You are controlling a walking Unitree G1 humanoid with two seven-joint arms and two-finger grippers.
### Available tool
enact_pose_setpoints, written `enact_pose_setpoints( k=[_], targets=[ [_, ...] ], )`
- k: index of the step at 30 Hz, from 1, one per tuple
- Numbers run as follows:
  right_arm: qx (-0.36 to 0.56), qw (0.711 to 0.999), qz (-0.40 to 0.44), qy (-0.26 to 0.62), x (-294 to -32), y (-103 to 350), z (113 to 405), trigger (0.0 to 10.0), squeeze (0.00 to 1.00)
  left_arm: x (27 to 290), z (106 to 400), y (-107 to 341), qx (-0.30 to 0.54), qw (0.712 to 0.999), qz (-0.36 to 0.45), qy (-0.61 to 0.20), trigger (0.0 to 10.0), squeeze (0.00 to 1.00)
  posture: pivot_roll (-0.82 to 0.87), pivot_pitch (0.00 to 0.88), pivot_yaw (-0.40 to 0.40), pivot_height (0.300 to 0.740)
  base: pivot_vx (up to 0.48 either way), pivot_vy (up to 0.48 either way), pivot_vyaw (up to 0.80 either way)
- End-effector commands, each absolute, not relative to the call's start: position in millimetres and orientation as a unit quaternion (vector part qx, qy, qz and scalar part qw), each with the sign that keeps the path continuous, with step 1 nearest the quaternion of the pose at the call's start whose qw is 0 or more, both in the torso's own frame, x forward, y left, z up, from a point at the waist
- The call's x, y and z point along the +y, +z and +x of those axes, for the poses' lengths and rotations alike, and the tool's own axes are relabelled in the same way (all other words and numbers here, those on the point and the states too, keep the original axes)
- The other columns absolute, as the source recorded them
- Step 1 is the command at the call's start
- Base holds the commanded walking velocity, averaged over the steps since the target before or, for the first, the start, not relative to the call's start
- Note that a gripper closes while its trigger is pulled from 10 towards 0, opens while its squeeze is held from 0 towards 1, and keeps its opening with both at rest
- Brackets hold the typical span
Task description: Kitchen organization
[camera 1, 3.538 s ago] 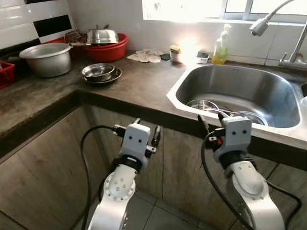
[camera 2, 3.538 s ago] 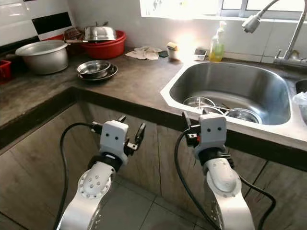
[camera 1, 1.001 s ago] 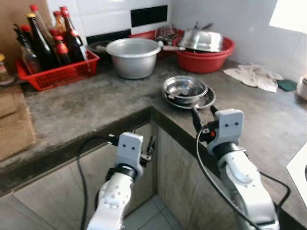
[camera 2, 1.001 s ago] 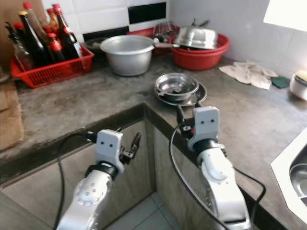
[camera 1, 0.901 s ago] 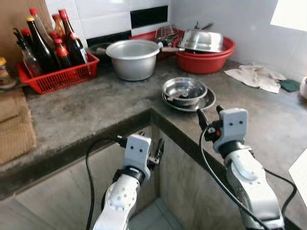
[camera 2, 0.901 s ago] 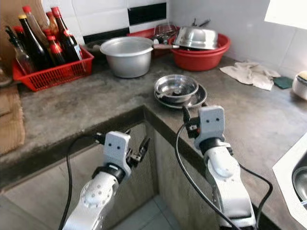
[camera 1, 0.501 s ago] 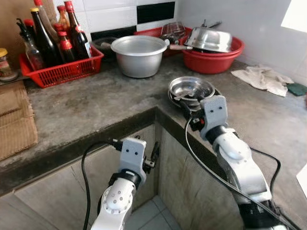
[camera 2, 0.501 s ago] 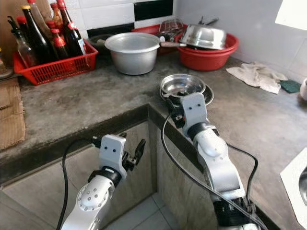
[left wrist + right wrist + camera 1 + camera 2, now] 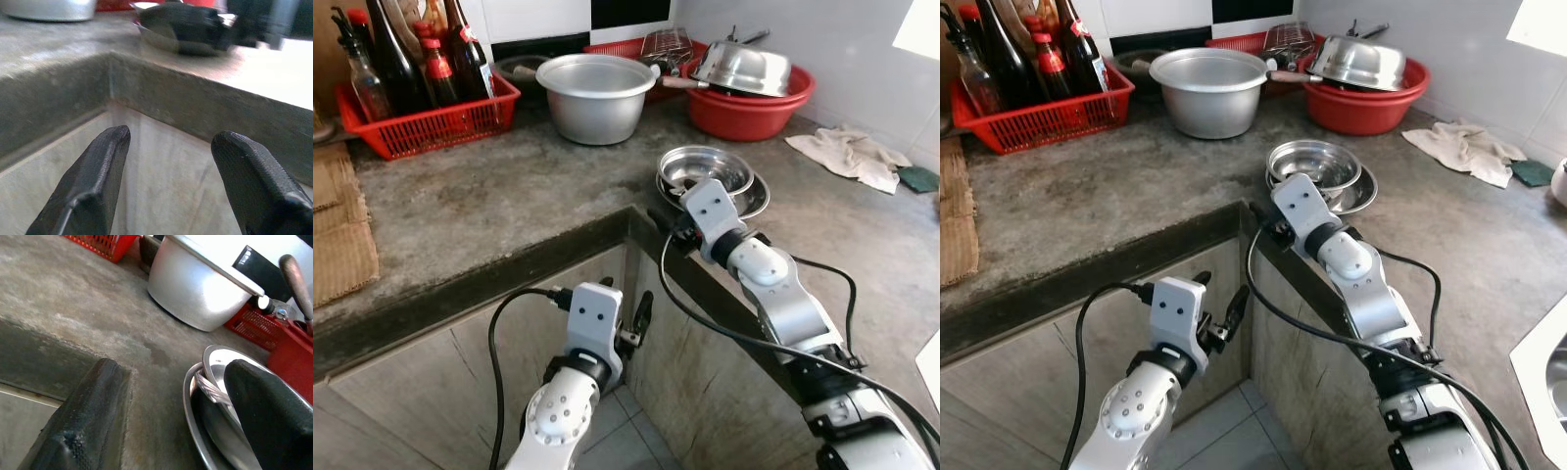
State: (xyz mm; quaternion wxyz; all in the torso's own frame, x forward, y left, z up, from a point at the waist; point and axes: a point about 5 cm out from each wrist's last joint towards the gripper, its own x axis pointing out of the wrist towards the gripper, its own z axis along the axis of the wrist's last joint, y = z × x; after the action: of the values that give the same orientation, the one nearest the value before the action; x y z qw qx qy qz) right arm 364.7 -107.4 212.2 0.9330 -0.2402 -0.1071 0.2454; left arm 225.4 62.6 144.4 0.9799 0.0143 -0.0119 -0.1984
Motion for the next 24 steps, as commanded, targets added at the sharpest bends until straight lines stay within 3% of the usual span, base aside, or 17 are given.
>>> enact_pose_setpoints(
  k=[1, 21, 23, 24],
  targets=[
    [-0.110, 0.929, -0.257, 0.243, -109, 213, 367, 10.0, 0.00, 57, 221, 150, -0.019, 0.979, 0.006, -0.204, 10.0, 0.00, 0.06, 0.127, -0.103, 0.740, 0.000, 0.000, 0.00],
    [-0.124, 0.931, -0.280, 0.201, -116, 222, 390, 9.8, 0.00, 46, 215, 161, -0.050, 0.970, -0.015, -0.236, 10.0, 0.00, 0.06, 0.132, -0.108, 0.740, 0.000, 0.000, 0.00],
    [-0.124, 0.930, -0.283, 0.199, -116, 222, 391, 4.8, 0.00, 46, 216, 162, -0.052, 0.971, -0.016, -0.234, 10.0, 0.00, 0.06, 0.134, -0.107, 0.740, 0.000, 0.000, 0.00],
    [-0.124, 0.930, -0.283, 0.199, -116, 222, 391, 4.8, 0.00, 46, 216, 162, -0.052, 0.971, -0.016, -0.234, 10.0, 0.00, 0.06, 0.134, -0.107, 0.740, 0.000, 0.000, 0.00]
  ],
)
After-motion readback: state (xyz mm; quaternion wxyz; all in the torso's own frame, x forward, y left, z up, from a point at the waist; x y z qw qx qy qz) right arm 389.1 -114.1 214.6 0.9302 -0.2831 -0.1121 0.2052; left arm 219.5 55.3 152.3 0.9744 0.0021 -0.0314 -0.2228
